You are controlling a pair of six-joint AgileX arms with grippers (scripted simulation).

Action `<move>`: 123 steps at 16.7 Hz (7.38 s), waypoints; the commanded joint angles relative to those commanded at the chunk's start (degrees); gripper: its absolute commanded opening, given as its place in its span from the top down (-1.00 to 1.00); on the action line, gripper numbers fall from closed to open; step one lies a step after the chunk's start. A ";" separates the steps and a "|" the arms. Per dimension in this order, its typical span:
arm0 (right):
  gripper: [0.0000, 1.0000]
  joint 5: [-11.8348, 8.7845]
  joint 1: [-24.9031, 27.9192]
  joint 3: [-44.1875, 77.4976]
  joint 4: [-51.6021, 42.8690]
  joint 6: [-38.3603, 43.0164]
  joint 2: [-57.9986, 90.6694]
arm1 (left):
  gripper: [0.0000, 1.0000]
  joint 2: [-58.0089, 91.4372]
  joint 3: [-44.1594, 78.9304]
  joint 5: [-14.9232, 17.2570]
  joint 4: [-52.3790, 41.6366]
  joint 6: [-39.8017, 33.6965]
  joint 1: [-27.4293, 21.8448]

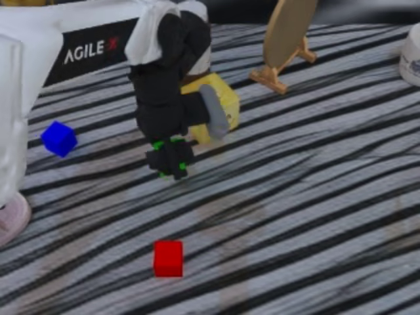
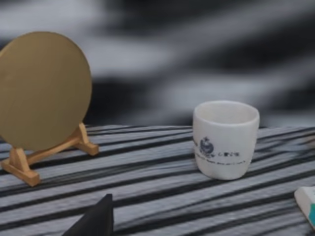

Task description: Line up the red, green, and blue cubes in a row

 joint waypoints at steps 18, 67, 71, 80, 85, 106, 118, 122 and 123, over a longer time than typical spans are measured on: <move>-1.00 0.00 0.00 0.00 0.00 0.00 0.00 | 1.00 -13.65 -10.45 -0.39 -2.60 -6.03 -20.81; -1.00 0.00 0.00 0.00 0.00 0.00 0.00 | -1.00 -13.98 -11.19 -0.43 -2.10 -6.71 -21.12; -1.00 0.00 0.00 0.00 0.00 0.00 0.00 | -1.00 -14.05 -10.94 -0.43 -2.42 -6.73 -21.38; -1.00 0.00 0.00 0.00 0.00 0.00 0.00 | -1.00 -5.16 0.17 -0.42 -6.12 -11.99 -0.01; -1.00 0.00 0.00 0.00 0.00 0.00 0.00 | -1.00 1.28 8.90 -0.50 -8.58 -16.63 19.63; -1.00 0.00 0.00 0.00 0.00 0.00 0.00 | -1.00 7.99 -0.21 -0.37 8.34 -18.47 25.71; -1.00 0.00 0.00 0.00 0.00 0.00 0.00 | 0.66 7.99 -0.21 -0.37 8.34 -18.47 25.71; -1.00 0.00 0.00 0.00 0.00 0.00 0.00 | 1.00 7.99 -0.21 -0.37 8.34 -18.47 25.71; -1.00 0.00 0.00 0.00 0.00 0.00 0.00 | 1.00 7.99 -0.21 -0.37 8.34 -18.47 25.71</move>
